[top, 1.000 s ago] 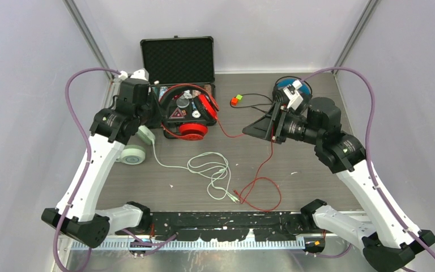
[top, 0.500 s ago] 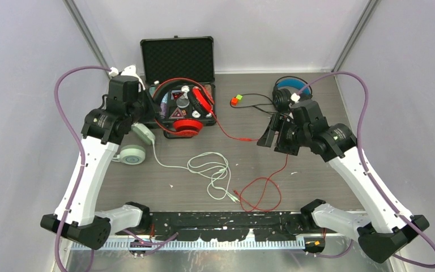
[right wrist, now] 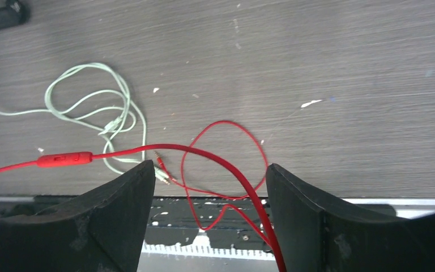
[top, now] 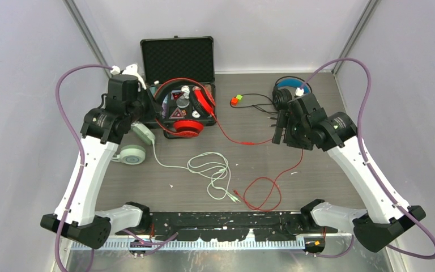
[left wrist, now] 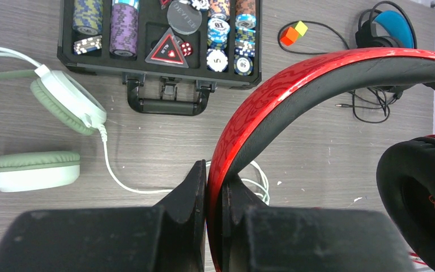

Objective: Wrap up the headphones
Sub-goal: Wrap the headphones cable around the headphones.

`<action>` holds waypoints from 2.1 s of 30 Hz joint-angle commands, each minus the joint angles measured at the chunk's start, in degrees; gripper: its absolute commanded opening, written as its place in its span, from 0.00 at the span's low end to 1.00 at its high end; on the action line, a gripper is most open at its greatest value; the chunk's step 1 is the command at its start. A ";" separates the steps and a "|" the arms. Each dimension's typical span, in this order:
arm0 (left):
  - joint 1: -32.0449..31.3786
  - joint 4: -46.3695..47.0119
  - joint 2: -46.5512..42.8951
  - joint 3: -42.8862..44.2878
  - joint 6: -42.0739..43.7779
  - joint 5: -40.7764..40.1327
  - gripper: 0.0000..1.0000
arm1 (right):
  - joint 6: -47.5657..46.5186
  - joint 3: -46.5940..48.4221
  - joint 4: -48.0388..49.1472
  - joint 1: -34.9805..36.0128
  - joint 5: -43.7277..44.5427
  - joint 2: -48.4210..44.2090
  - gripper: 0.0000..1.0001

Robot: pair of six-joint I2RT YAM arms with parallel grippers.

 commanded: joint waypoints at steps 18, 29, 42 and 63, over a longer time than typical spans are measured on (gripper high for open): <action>1.85 1.78 1.09 2.93 0.42 4.26 0.00 | -11.92 7.30 7.56 -0.04 -5.54 -3.80 0.82; 1.84 8.97 -0.88 -1.63 -10.61 24.37 0.00 | -12.13 -34.39 91.06 3.34 -35.61 -18.57 0.73; 1.85 14.37 -1.78 -1.23 -18.15 34.97 0.00 | -34.21 -37.18 94.33 22.67 -30.62 -8.99 0.78; 1.81 24.69 -5.63 -1.84 -31.75 43.43 0.00 | -39.34 -40.25 102.49 22.81 -34.09 -2.59 0.77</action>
